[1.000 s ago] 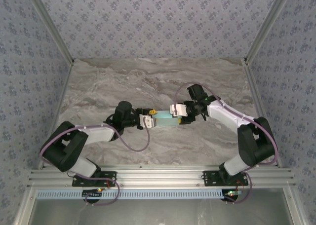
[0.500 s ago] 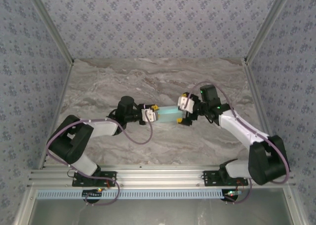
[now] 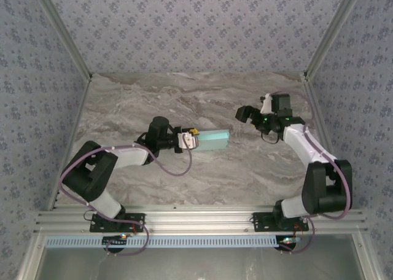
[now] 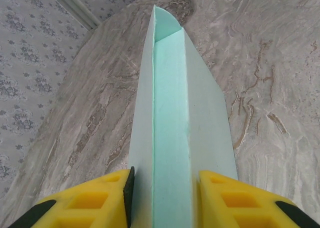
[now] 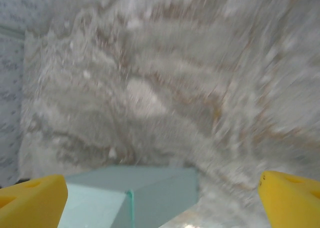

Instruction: Fold the paper box

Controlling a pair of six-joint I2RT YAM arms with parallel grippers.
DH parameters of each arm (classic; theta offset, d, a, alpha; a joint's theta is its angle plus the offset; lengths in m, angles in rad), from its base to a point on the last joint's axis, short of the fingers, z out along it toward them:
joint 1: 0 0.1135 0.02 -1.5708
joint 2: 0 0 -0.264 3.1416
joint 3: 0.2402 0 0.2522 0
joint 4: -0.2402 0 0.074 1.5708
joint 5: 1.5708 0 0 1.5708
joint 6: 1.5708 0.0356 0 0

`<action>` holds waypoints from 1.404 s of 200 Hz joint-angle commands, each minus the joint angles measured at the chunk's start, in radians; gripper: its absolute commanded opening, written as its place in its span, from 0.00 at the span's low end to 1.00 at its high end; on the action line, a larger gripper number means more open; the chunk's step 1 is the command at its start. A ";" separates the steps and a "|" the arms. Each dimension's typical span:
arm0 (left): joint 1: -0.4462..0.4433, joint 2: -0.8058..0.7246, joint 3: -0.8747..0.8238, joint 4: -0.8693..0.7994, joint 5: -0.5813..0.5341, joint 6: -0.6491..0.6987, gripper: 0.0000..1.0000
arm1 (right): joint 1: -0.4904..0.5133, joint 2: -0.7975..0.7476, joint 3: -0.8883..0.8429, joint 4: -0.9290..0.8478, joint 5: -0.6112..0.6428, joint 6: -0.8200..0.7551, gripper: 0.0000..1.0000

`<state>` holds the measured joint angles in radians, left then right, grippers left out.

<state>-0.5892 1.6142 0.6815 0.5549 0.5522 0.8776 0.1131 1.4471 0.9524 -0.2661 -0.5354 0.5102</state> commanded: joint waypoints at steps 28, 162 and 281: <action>0.003 0.062 -0.006 -0.234 -0.046 -0.021 0.36 | 0.025 0.164 -0.045 0.148 -0.267 0.109 1.00; 0.002 0.095 0.084 -0.390 -0.041 0.002 0.31 | 0.060 0.110 -0.373 0.651 -0.101 -0.010 1.00; -0.012 0.107 0.116 -0.451 -0.043 0.011 0.31 | 0.017 0.042 -0.425 0.700 -0.075 -0.024 1.00</action>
<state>-0.5964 1.6581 0.8291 0.3401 0.5606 0.8936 0.1589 1.4384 0.6037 0.3595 -0.6418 0.4778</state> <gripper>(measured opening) 0.310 0.999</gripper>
